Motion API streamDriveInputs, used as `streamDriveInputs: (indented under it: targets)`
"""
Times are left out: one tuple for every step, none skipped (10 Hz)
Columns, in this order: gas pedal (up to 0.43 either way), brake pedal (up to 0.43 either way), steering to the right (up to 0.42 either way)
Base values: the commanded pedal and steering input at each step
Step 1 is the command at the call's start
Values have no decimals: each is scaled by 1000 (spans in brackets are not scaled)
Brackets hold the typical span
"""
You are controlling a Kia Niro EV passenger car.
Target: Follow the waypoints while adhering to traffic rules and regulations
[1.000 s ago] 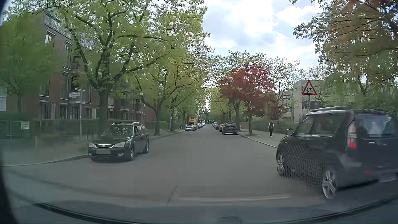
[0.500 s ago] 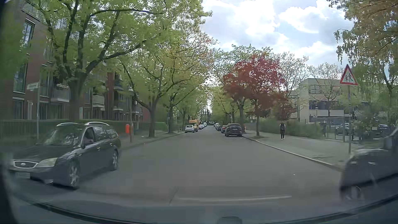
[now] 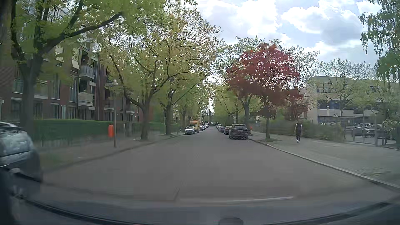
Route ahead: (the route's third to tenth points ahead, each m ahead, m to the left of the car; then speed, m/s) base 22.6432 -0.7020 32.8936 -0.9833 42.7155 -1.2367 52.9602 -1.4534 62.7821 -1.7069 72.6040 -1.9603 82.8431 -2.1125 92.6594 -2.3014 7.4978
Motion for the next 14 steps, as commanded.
streamDriveInputs:
  targets:
    - [319, 24, -5]
    - [319, 24, -5]
    - [319, 24, -5]
    - [319, 24, -5]
    - [319, 24, -5]
    - [319, 24, -5]
    - [319, 24, -5]
    - [319, 24, -5]
    - [319, 24, -4]
    - [319, 24, -3]
    - [319, 24, 1]
    - [319, 24, 5]
    - [319, 24, 6]
    - [319, 24, 6]
